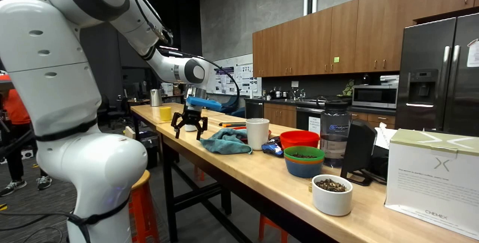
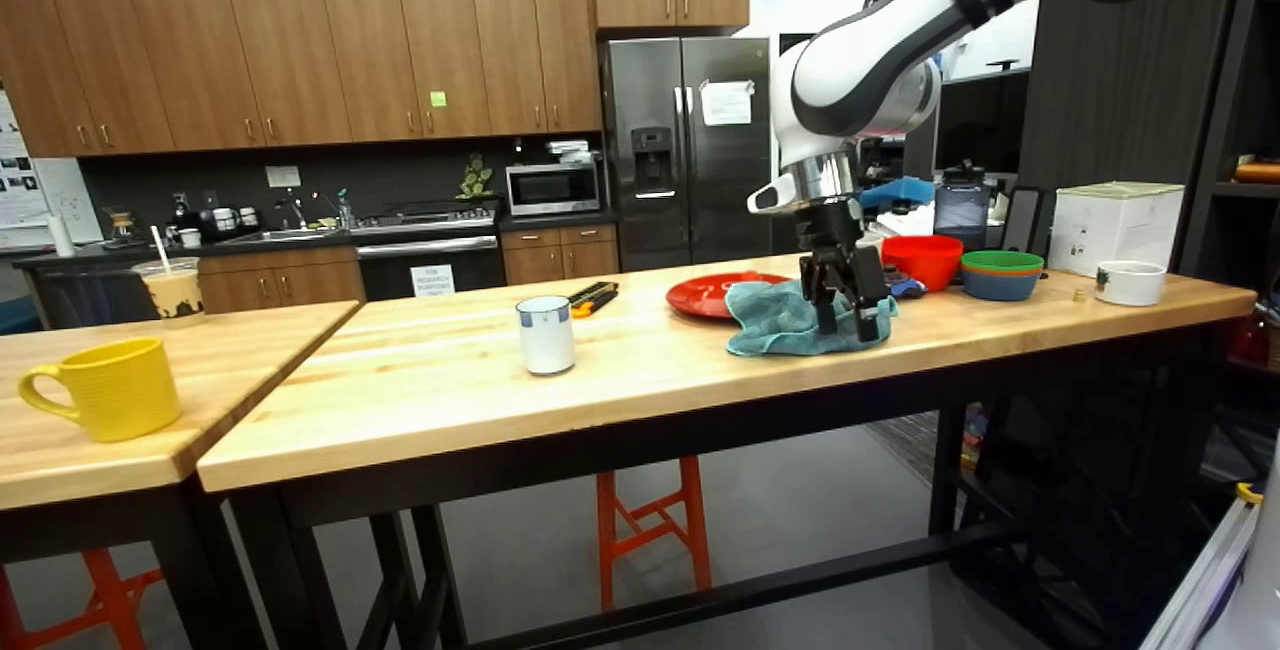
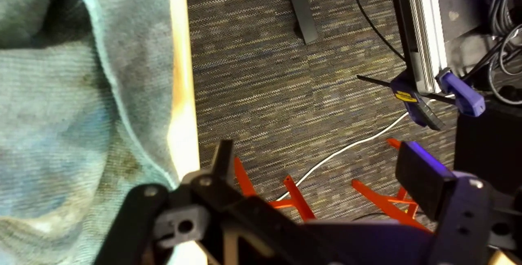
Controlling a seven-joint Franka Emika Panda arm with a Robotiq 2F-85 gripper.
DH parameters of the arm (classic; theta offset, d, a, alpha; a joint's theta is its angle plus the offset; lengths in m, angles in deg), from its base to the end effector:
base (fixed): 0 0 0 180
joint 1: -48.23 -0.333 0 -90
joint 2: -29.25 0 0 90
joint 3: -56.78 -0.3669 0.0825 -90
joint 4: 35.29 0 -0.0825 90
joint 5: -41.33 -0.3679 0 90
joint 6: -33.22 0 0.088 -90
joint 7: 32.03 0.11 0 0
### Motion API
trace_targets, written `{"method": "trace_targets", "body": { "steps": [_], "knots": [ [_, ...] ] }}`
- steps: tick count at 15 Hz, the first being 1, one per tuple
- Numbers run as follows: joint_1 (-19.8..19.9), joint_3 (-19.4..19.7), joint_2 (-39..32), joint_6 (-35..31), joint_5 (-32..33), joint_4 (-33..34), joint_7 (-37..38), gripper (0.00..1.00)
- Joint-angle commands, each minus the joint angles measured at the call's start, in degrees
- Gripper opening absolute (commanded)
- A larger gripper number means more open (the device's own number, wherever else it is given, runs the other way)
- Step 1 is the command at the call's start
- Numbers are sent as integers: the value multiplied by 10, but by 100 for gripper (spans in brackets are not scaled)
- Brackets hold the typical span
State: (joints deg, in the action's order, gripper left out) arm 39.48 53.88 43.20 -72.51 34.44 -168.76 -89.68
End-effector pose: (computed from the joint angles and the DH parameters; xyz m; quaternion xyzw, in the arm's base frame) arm 0.4013 0.0939 0.4719 -0.8294 -0.5434 0.0909 0.0924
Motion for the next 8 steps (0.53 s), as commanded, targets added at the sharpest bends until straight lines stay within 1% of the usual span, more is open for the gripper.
{"method": "trace_targets", "body": {
  "steps": [1, 8],
  "knots": [
    [-3, 3, 11, 19, -6, -2, -14, 100],
    [-2, 1, 1, 52, -2, 18, -6, 100]
  ]
}}
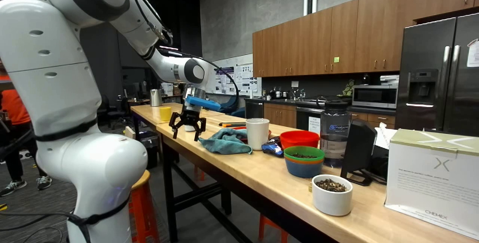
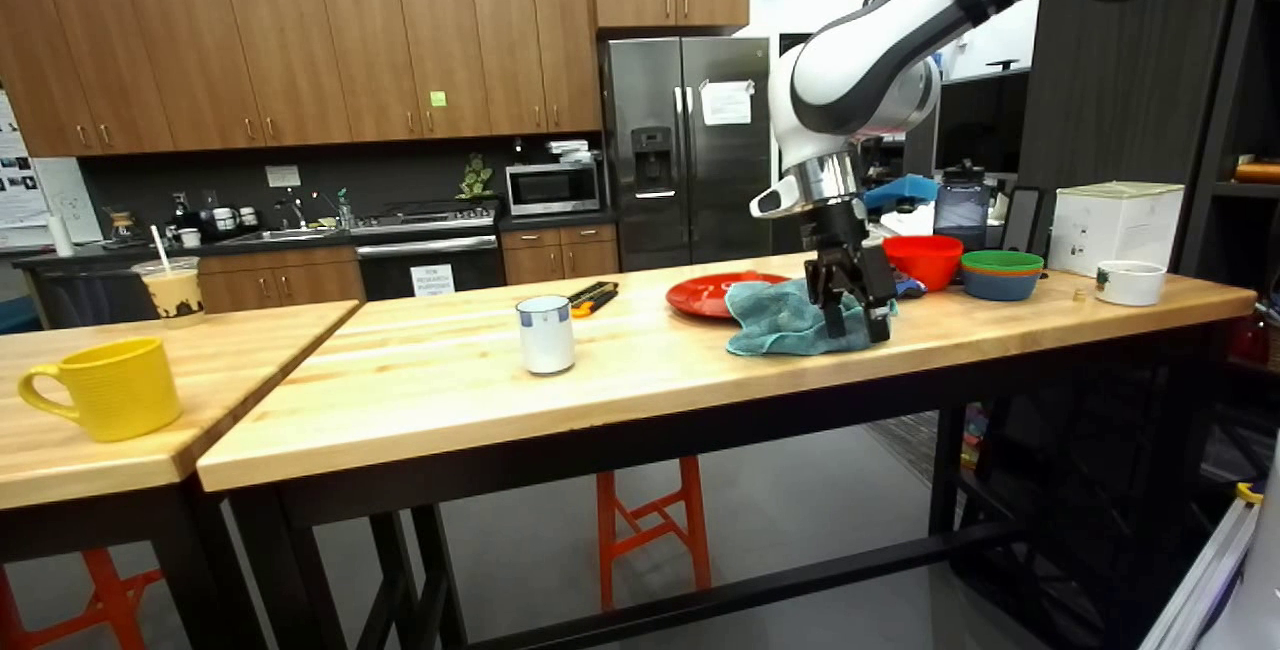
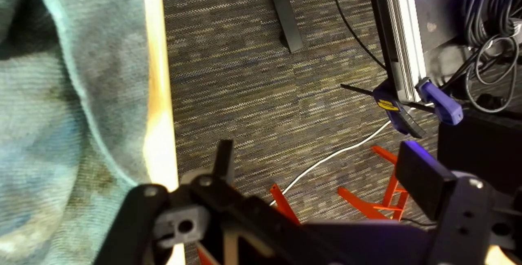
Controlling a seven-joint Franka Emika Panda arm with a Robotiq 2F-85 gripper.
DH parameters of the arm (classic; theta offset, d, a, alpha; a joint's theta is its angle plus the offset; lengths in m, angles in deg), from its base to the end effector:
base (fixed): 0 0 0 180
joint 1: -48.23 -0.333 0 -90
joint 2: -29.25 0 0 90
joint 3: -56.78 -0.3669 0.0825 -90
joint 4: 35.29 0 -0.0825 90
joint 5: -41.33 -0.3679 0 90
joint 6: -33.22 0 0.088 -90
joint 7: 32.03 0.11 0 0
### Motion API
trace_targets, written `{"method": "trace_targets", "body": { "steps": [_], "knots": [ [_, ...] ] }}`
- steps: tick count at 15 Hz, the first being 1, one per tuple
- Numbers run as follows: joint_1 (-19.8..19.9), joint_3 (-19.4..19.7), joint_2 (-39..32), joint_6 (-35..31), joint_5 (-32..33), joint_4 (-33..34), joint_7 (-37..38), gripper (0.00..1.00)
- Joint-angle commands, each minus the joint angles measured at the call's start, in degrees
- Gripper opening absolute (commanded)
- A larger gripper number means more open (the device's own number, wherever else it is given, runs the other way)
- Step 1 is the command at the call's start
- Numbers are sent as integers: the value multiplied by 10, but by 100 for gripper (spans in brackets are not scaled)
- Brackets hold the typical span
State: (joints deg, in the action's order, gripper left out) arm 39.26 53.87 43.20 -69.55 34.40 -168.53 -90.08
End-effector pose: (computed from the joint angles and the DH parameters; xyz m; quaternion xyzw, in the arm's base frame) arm 0.3952 0.0951 0.4707 -0.8231 -0.5472 0.1121 0.1026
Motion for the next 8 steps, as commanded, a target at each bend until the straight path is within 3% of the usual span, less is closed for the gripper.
{"method": "trace_targets", "body": {
  "steps": [1, 8],
  "knots": [
    [0, 1, 0, 26, 0, 20, -1, 100],
    [1, 3, -8, 62, -8, 41, -1, 100]
  ]
}}
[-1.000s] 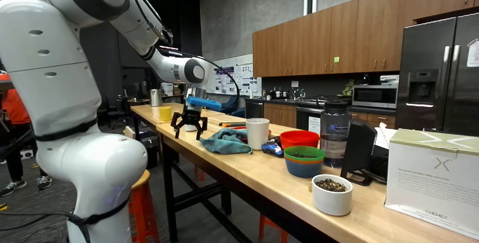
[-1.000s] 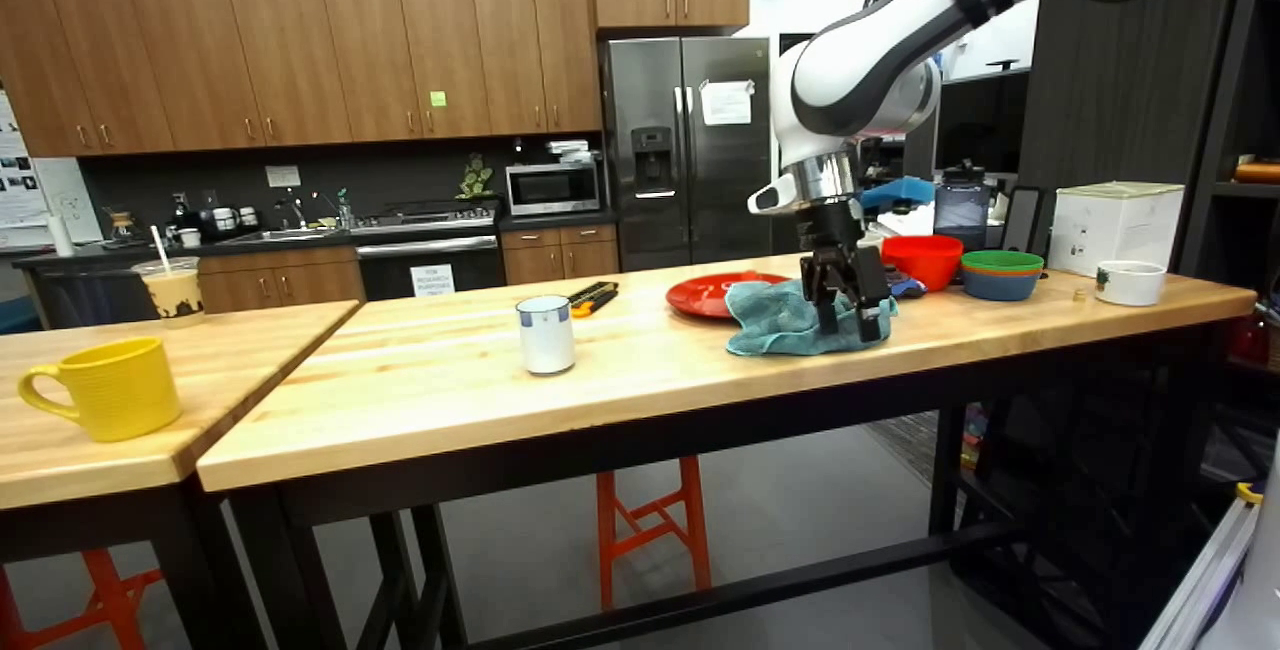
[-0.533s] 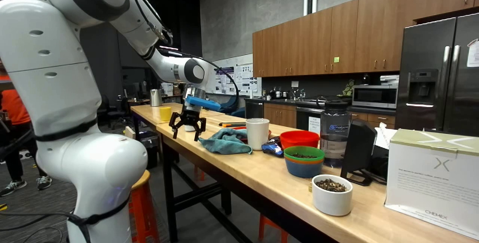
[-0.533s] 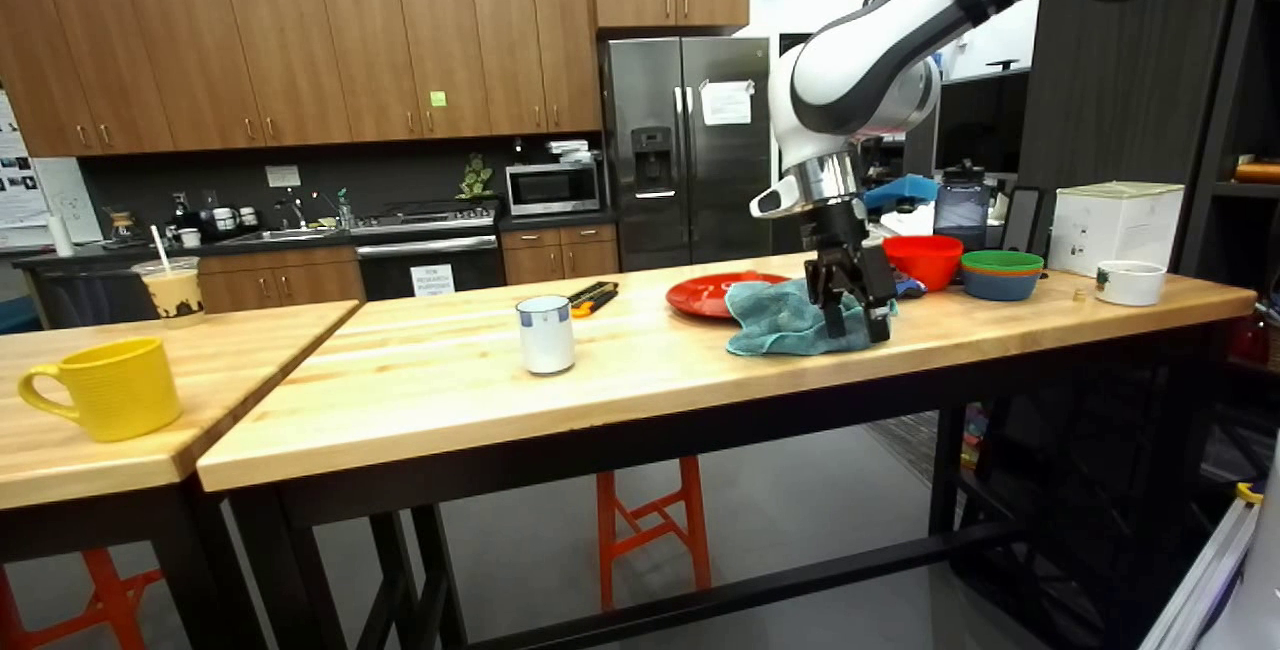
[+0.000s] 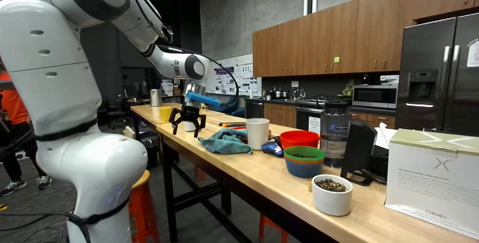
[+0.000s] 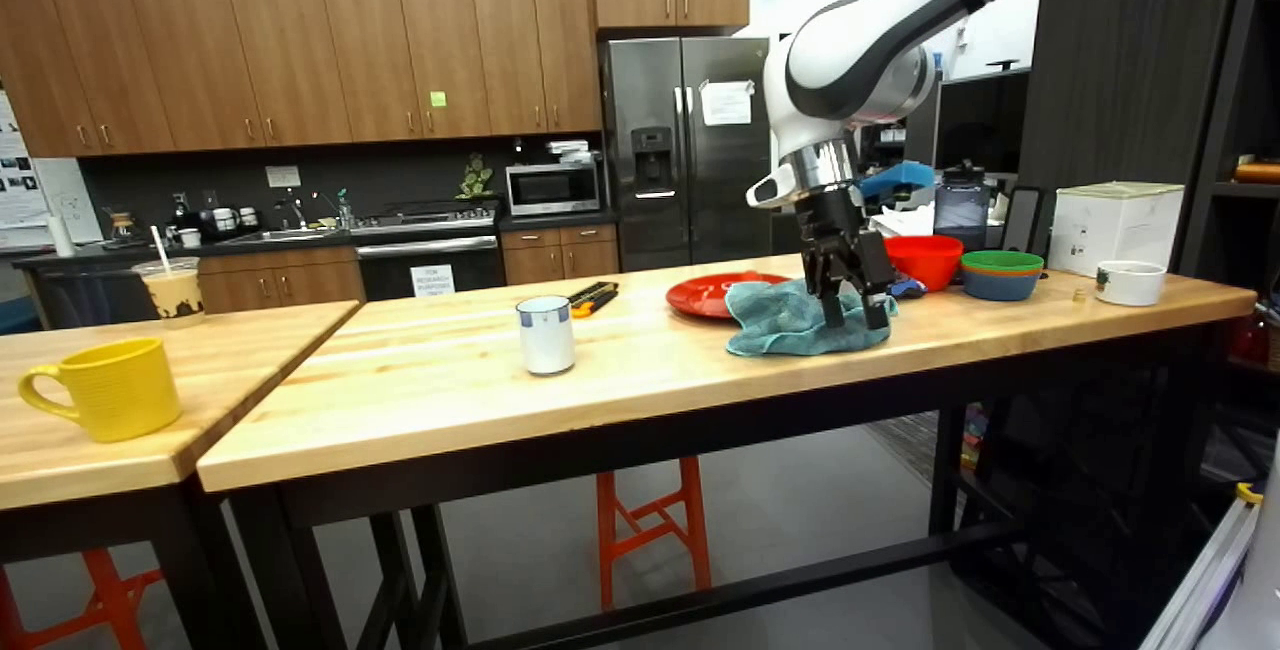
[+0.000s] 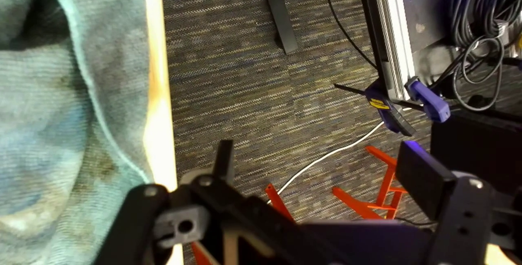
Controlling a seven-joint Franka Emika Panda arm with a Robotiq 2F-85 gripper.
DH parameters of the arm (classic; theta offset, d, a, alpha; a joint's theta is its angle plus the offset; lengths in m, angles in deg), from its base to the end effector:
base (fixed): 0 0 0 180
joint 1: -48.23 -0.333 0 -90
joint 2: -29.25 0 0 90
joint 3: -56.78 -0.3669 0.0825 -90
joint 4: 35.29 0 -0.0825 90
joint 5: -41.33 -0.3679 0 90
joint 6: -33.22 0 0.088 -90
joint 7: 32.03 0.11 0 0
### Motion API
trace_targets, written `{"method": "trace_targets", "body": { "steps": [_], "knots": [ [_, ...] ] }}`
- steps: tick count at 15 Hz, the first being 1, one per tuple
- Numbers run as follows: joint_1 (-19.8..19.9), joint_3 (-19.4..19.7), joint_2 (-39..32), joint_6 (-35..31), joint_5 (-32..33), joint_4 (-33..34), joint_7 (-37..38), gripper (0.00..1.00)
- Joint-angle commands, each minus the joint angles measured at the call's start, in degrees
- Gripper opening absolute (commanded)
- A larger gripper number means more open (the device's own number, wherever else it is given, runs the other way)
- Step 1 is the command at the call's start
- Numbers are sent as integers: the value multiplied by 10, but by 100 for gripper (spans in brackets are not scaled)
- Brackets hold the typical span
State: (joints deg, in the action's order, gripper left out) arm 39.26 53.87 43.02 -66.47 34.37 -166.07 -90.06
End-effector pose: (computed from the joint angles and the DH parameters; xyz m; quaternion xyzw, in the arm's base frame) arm 0.3983 0.0966 0.4845 -0.8209 -0.5485 0.1180 0.1065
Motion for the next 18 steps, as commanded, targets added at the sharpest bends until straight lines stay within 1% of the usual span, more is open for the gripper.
{"method": "trace_targets", "body": {
  "steps": [1, 3, 6, 18],
  "knots": [
    [1, 4, -10, 45, -13, 21, 0, 100],
    [3, 5, -17, 72, -24, 30, 1, 100],
    [6, 5, -27, 94, -32, 42, 7, 100],
    [19, 3, -73, 97, -34, 95, 14, 100]
  ]
}}
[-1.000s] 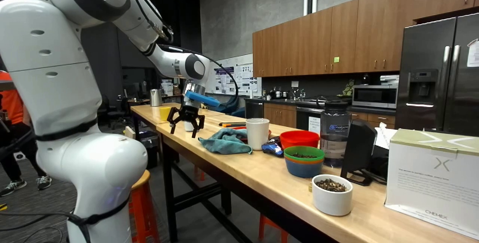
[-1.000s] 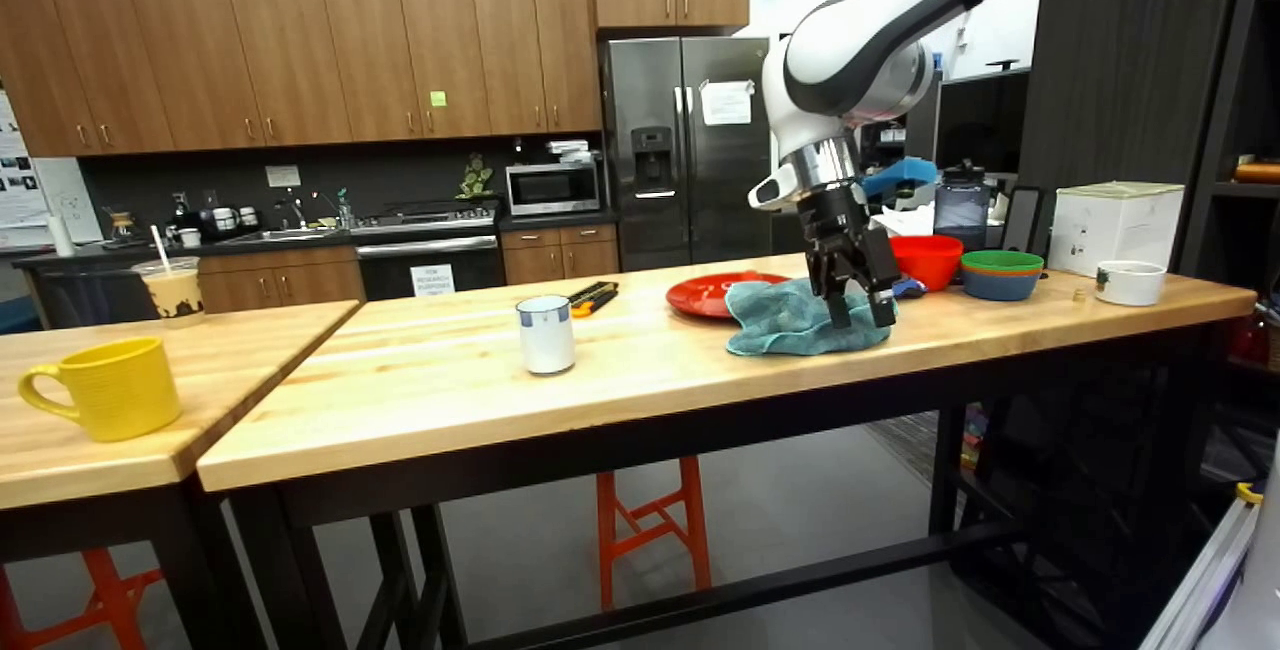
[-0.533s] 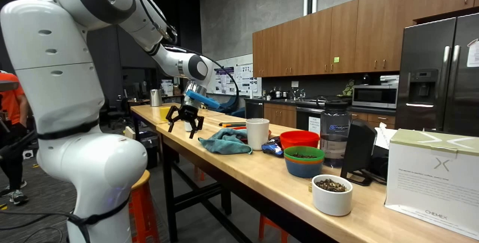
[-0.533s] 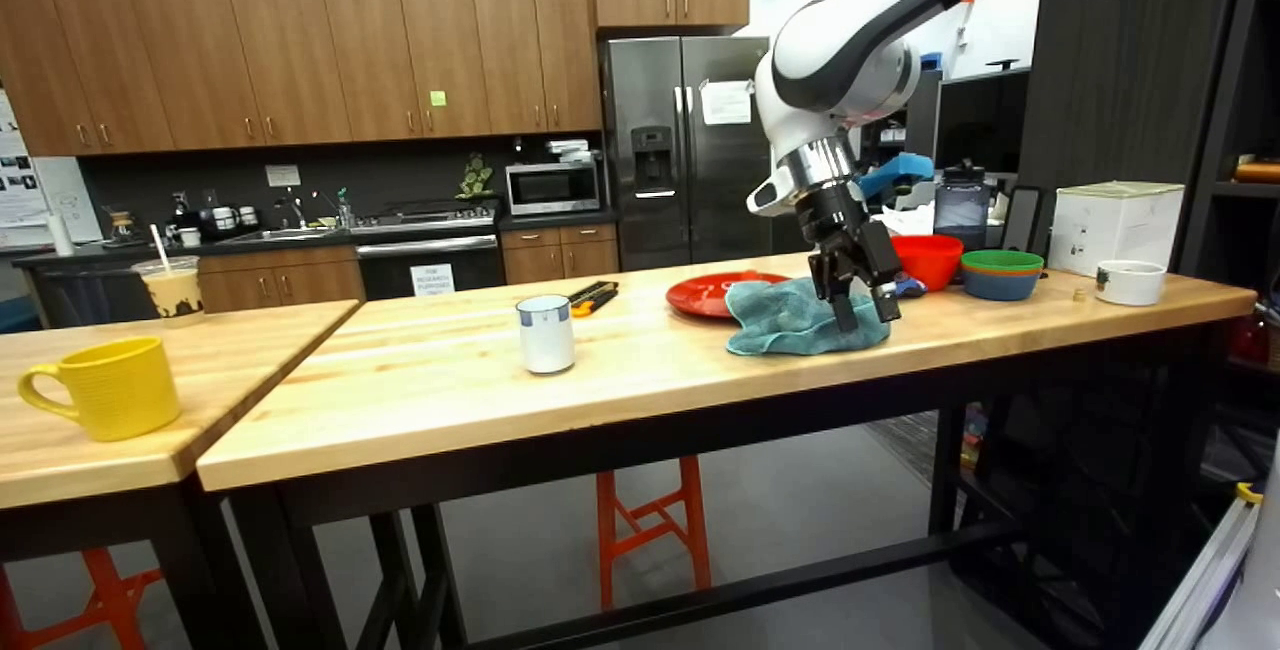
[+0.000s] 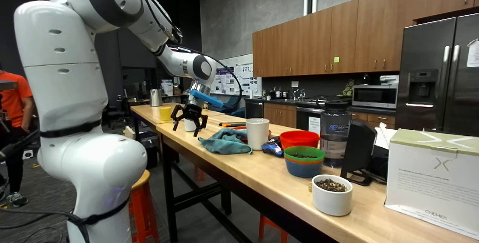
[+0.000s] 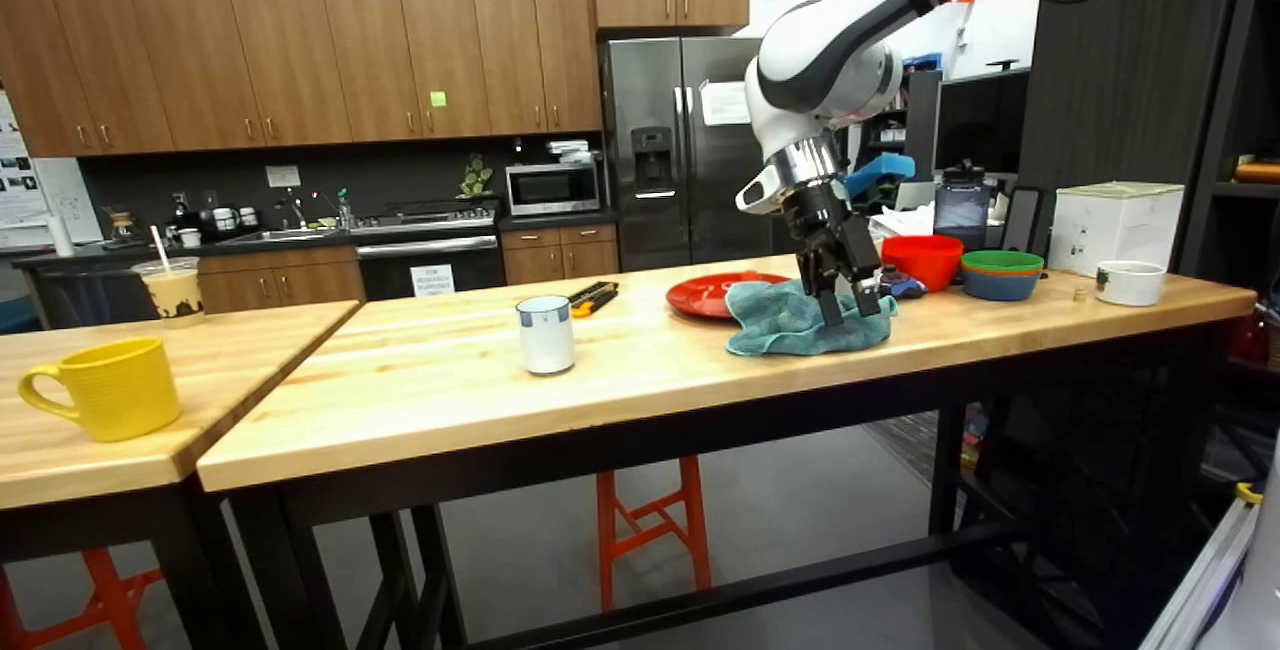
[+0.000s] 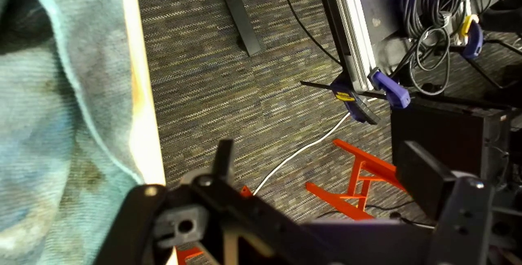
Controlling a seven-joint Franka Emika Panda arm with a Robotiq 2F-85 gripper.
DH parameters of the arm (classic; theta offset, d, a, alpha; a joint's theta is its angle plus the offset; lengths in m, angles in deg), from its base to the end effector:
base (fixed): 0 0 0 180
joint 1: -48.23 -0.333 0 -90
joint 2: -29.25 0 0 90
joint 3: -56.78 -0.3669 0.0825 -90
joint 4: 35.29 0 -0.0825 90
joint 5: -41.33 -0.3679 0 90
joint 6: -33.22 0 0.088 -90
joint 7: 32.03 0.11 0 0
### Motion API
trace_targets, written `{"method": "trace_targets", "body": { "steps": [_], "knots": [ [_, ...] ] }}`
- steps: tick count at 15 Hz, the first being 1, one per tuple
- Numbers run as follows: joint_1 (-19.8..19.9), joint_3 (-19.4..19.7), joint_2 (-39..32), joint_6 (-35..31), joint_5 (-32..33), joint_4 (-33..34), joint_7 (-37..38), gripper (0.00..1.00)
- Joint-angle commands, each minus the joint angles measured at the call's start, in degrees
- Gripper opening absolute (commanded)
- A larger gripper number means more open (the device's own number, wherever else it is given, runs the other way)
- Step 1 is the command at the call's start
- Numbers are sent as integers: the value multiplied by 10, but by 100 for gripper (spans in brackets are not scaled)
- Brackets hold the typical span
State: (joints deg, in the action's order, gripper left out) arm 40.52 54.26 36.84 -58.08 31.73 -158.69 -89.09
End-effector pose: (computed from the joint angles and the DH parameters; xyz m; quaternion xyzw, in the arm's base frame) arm 0.4253 0.0958 0.4863 -0.8222 -0.5226 0.1629 0.1561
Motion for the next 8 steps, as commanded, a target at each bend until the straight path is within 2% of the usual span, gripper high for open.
{"method": "trace_targets", "body": {
  "steps": [1, 8],
  "knots": [
    [7, -1, -13, 12, -7, 23, 5, 100],
    [8, -3, -22, -4, -2, 29, 3, 100]
  ]
}}
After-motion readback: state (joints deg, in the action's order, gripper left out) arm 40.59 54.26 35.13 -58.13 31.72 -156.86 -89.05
